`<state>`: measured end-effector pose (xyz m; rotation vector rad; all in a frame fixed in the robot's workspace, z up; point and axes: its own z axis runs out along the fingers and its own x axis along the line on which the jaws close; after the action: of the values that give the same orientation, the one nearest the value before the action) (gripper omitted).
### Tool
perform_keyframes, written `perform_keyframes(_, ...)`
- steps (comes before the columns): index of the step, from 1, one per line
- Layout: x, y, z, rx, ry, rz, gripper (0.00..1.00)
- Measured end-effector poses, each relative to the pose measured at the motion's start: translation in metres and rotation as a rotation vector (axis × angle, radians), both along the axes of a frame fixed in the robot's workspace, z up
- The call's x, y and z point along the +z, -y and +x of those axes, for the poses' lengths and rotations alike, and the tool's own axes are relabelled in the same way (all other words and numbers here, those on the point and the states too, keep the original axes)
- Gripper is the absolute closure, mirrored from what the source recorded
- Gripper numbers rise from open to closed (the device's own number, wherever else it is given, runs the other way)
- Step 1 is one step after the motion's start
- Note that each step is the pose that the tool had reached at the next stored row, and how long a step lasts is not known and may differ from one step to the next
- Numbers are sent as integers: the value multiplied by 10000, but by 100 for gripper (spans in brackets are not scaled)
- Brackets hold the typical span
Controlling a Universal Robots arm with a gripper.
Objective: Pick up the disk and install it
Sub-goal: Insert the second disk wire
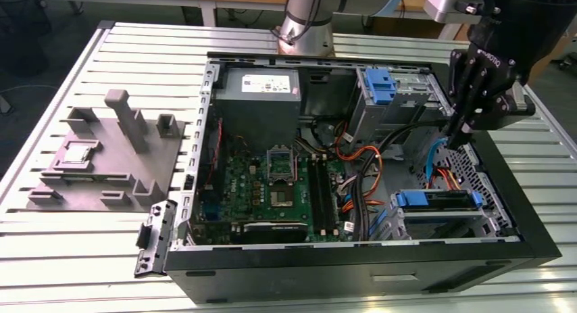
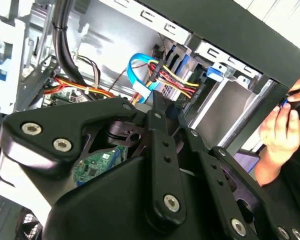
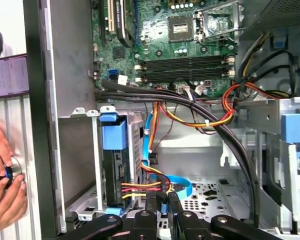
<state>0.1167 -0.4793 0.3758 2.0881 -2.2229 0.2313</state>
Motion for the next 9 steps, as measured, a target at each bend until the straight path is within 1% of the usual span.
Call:
perform_keyframes(2,-25,0,-1,-2,-47,-38,76)
perform_keyframes(4,-57,0,-1,-2,-62,-61,76)
perform_keyframes(6,-79,0,0,-1,-67,-133,76)
perform_keyframes(9,-91,0,0,-1,-67,-427,76)
